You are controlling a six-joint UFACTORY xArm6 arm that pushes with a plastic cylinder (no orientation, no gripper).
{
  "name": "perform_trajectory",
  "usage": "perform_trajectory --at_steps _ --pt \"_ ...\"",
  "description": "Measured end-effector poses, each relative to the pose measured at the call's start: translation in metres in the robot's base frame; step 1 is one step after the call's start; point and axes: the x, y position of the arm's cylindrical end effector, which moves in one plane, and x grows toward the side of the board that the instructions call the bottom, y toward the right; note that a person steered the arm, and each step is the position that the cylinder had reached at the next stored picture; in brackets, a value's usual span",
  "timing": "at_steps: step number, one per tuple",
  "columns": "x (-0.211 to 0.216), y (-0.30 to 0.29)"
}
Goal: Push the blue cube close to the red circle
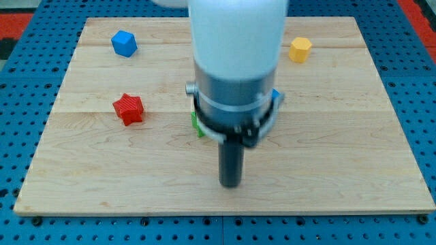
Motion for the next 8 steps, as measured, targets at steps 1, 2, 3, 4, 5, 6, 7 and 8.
perform_trajectory --at_steps 1,2,3,4,5,6,7,8 --pt "0.008 -0.024" --pt "-0.001 -0.174" --pt "-0.083 -0.259" --pt "-0.178 -0.294" --pt "-0.275 -0.290" --pt "-0.323 -0.229" --pt "-0.336 -0.188" --pt "-0.332 -0.137"
